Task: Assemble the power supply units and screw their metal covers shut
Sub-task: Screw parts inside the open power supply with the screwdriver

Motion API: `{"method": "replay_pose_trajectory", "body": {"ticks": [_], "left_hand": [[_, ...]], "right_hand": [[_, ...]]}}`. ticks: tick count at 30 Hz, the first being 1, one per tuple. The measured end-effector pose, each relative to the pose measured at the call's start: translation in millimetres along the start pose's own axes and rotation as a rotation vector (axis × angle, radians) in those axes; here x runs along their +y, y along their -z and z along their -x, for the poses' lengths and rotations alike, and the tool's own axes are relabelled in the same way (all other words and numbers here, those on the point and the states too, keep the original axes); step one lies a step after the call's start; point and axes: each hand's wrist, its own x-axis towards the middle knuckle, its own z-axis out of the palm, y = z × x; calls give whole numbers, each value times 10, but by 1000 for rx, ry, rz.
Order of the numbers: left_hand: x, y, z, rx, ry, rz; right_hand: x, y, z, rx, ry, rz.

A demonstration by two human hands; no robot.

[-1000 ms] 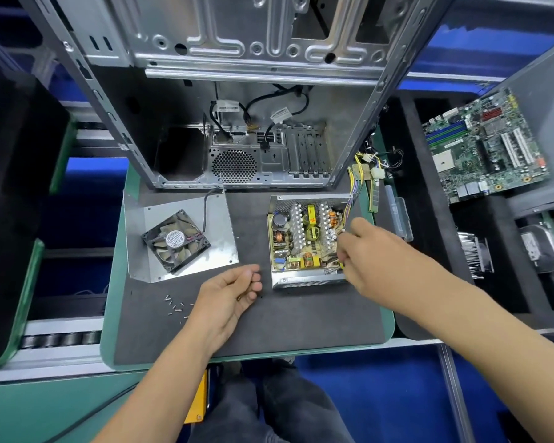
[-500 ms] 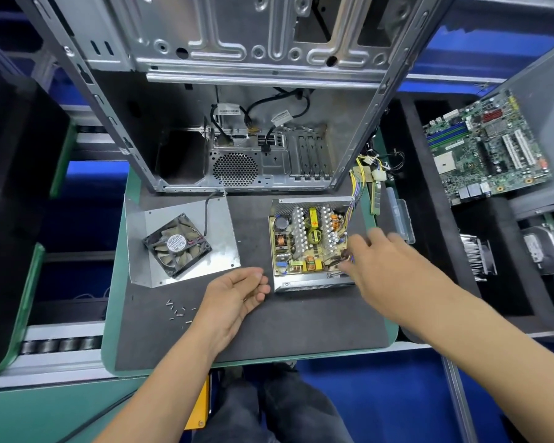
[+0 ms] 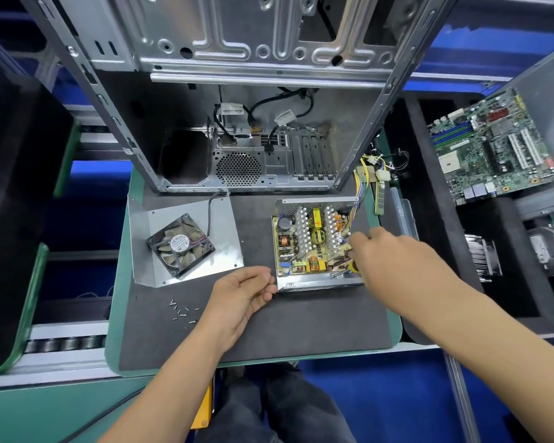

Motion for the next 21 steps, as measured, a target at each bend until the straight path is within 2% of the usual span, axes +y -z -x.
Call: {"method": "replay_pose_trajectory", "body": {"ticks": [4, 9, 13, 19, 21], "left_hand": [[6, -13, 3, 2, -6, -2], [-22, -54, 17, -16, 4, -17], [-45, -66, 16, -22, 4, -17], [-110, -99, 63, -27, -7, -24], [-103, -114, 72, -20, -39, -79]], "right_hand": [[32, -39, 12, -22, 70, -10], [12, -23, -23, -35, 20, 61], [87, -41, 21, -26, 64, -145], [52, -28, -27, 40, 19, 65], [69, -34, -14, 66, -12, 9]]}}
